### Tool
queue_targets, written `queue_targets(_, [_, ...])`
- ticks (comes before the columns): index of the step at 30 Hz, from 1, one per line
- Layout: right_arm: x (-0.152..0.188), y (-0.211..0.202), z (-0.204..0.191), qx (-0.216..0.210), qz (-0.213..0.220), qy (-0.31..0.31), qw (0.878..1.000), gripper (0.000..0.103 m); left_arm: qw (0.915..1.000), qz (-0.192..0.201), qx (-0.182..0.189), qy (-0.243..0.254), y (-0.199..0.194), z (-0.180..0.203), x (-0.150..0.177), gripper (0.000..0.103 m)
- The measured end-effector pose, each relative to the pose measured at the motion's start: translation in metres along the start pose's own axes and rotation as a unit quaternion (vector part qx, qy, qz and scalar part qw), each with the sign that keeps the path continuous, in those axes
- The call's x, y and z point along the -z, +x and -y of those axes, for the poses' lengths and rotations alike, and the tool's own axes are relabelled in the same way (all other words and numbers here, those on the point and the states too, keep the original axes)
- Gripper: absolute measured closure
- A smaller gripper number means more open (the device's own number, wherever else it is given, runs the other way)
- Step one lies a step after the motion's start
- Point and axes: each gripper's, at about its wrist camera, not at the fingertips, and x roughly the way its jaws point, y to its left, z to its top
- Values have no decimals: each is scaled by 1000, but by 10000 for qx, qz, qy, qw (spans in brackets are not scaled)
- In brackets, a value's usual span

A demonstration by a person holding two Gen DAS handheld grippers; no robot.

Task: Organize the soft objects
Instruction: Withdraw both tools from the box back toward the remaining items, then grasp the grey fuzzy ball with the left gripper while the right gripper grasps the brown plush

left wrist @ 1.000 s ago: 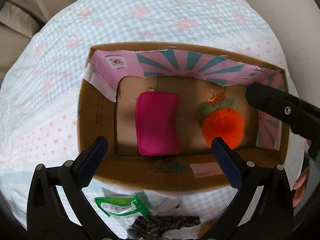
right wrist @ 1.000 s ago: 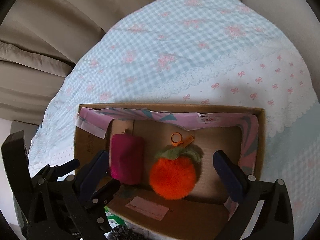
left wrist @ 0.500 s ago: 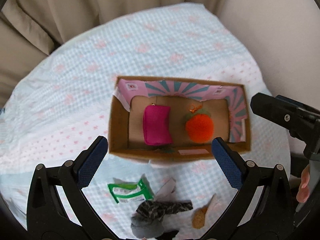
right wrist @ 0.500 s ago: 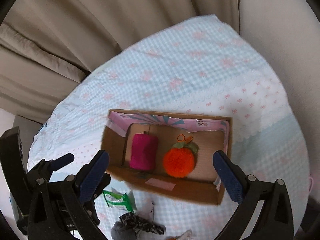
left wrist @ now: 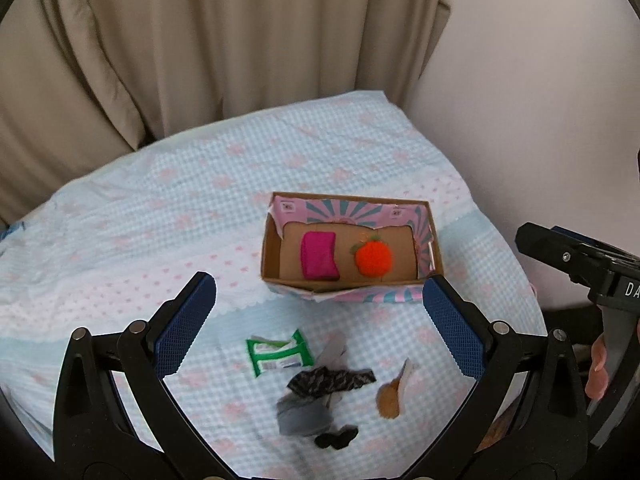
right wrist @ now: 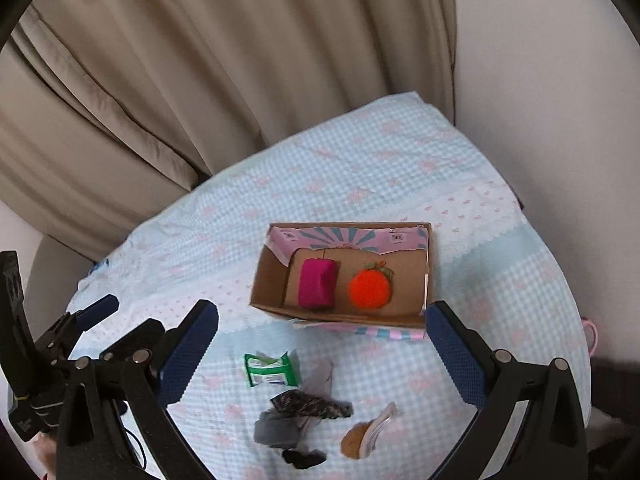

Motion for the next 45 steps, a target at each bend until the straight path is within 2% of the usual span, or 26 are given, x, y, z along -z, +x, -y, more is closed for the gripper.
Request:
queue_targets(4, [34,-34,-20,342,350,-17,9988,0,9998,165,72,58,-32,-13,27,0])
queue_targets(12, [107,-77,-50,518,724,-7,9960,0,9989,135,445,112,-67,-41,89,0])
queue_targets(16, [149,-83,-57,703,797,85,9943,0,9982,114,540,248,-72,-54,118,0])
queue_targets(21, [186,-68,-64,849,707,163,9937,0,9975,-1,658,259,-63,-64,148,0])
queue_targets(29, [226,-28,-60,1104,625,156,9918,0,9960,-256,818,246,-12,-69,189,0])
queue_targets(36, [249,39,-33,1181,338,189,9923,0,9938,-561,938,200,65,-62,234,0])
queue_targets(40, [259,83,-18,1217,103,185,9923,11,9931,-673,930,224,107,-54,257,0])
queue_targets(45, [274,132,4,1229,-106,307,9919,16,9937,-689,882,88,149,-50,278,1])
